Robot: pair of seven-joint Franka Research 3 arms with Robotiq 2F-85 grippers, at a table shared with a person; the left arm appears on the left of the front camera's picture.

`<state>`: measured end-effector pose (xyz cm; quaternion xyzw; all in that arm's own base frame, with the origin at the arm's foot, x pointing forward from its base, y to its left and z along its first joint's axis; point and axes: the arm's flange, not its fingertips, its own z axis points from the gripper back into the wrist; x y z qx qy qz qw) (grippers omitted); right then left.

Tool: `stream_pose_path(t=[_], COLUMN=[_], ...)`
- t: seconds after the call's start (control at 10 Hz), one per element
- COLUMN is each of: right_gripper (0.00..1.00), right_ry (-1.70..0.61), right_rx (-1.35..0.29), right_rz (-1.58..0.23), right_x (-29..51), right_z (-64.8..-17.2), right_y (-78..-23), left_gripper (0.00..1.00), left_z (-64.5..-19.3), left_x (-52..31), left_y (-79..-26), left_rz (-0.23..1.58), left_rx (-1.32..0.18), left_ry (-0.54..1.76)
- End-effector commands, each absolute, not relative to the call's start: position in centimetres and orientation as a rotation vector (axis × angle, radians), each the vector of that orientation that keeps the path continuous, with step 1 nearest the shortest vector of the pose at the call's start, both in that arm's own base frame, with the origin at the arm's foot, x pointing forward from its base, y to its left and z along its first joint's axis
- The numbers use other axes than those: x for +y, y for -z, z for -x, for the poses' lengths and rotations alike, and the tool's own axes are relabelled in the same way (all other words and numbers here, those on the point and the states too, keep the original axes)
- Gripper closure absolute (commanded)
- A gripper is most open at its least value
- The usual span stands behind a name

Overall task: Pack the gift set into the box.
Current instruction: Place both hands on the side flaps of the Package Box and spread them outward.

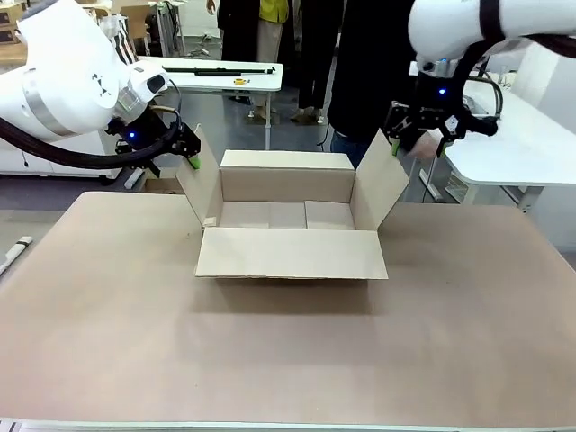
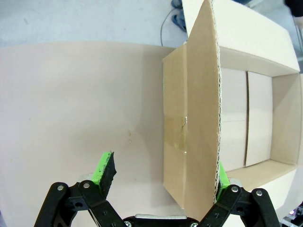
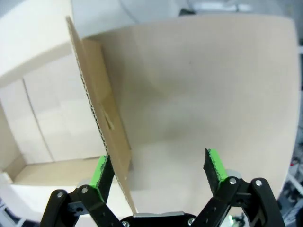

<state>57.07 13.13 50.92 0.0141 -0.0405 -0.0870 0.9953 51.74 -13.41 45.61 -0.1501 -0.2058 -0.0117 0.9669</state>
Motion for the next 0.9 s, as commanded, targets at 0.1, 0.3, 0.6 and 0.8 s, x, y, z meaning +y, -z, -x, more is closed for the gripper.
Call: stream_pose_path(t=[0.1, 0.3, 0.6, 0.8], right_gripper=[0.0, 0.0, 0.0, 0.0], right_ry=[0.158, 0.17, 0.178, 0.191], right_rx=[0.029, 0.034, 0.062, 0.069], right_rz=[-0.216, -0.261, -0.33, -0.269], right_x=[10.9, 10.0, 8.9, 10.0], right_z=[-57.7, -57.5, -58.1, -58.1], right_y=[-47.2, -46.2, -44.2, -45.3], left_gripper=[0.0, 0.0, 0.0, 0.0], left_z=[-51.6, -51.6, -51.6, -51.6], left_x=[-13.4, -13.4, -13.4, -13.4], left_y=[-45.8, -45.8, -45.8, -45.8], left_rz=[0.292, 0.292, 0.292, 0.292], left_rx=[-0.414, -0.414, -0.414, -0.414], left_ry=[0.012, 0.012, 0.012, 0.012])
